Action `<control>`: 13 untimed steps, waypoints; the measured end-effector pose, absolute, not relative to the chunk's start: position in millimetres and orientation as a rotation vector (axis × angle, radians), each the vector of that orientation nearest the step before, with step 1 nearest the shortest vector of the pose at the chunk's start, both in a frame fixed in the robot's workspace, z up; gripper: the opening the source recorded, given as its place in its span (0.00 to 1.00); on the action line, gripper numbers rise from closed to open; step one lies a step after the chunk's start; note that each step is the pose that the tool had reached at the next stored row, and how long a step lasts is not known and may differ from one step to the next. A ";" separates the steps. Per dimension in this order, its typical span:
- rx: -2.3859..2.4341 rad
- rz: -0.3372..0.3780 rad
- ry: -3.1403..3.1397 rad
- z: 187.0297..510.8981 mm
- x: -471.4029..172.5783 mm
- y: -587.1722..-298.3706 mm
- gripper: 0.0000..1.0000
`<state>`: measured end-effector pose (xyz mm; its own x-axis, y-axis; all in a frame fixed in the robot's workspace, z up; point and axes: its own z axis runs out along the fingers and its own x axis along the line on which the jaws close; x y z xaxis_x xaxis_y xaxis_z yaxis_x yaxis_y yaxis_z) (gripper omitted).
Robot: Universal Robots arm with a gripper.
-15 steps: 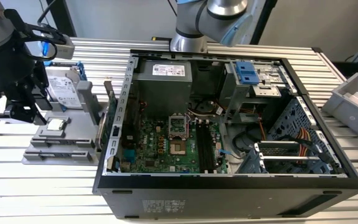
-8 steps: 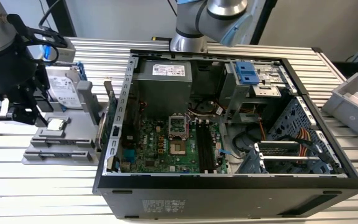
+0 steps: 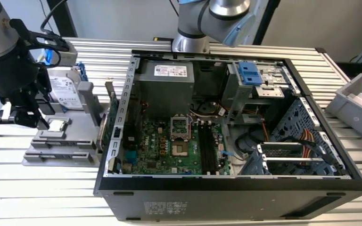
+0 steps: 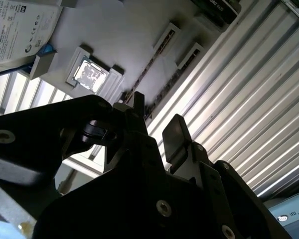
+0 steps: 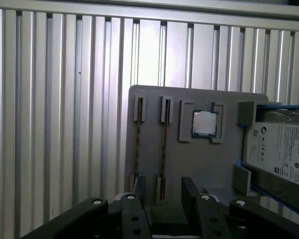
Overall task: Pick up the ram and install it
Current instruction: 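Pick up the ram and move it above insertion slot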
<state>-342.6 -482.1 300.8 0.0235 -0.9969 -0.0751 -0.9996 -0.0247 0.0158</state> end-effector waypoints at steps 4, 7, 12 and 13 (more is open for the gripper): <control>-2.218 0.101 2.165 297.8 -342.6 -482.1 1.00; -2.218 0.100 2.165 295.7 -342.6 -482.1 1.00; -2.218 0.101 2.165 292.8 -342.6 -482.1 1.00; -2.218 0.101 2.165 292.6 -342.6 -482.1 1.00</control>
